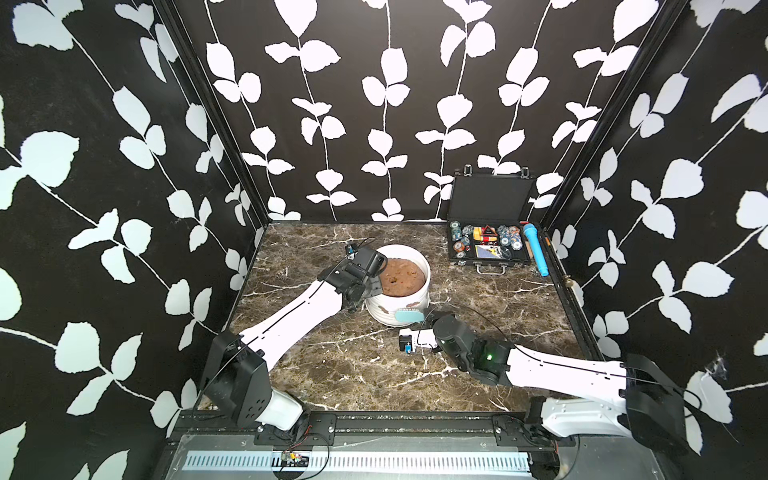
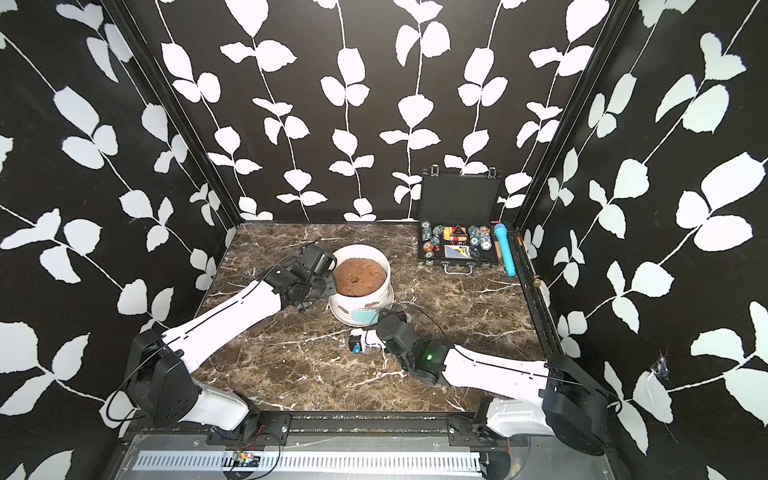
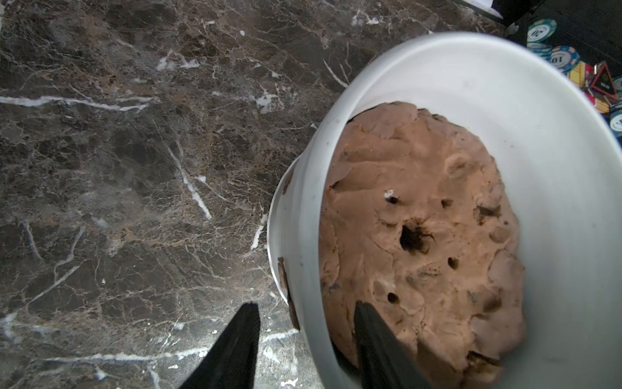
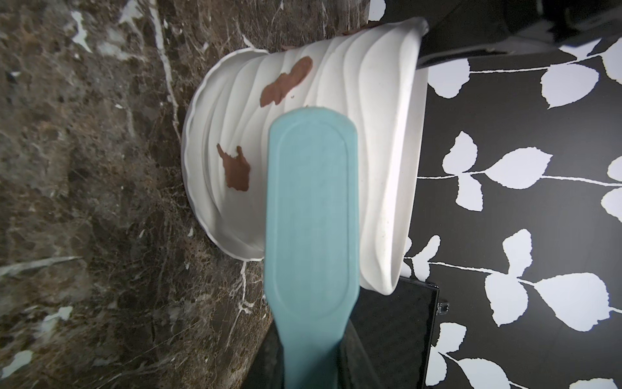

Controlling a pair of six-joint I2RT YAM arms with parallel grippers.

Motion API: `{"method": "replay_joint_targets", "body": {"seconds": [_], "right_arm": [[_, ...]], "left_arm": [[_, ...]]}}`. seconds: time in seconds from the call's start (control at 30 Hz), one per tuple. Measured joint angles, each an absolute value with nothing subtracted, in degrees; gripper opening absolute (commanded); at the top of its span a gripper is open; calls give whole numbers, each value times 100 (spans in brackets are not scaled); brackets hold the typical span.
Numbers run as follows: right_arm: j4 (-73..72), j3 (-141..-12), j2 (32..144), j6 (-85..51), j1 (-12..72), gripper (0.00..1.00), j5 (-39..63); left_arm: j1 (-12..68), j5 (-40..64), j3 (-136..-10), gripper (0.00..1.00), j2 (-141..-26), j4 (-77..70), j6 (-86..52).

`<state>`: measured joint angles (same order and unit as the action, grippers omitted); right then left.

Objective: Scrub the dried mud off the ceramic pot
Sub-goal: Rotate the pot on the tray.

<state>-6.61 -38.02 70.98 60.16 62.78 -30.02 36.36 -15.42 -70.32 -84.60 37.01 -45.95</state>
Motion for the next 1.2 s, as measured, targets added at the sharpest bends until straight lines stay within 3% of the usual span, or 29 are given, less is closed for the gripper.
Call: {"method": "replay_joint_targets", "body": {"seconds": [0.47,0.87,1.2], "right_arm": [[-751,-3811,7413,6112,6228,0,-2976],[-921,-3795,7450,6659,5966,0,-2928],[-2294,-3527,8130,7511,5944,0,-2947]], "left_arm": [[3505,-1763,-7898,12,-9111,4193,-4215],[3485,-1837,-8379,5,-9456,4580,-3728],[3465,-1879,-8433,0,-9511,4591,-3435]]}}
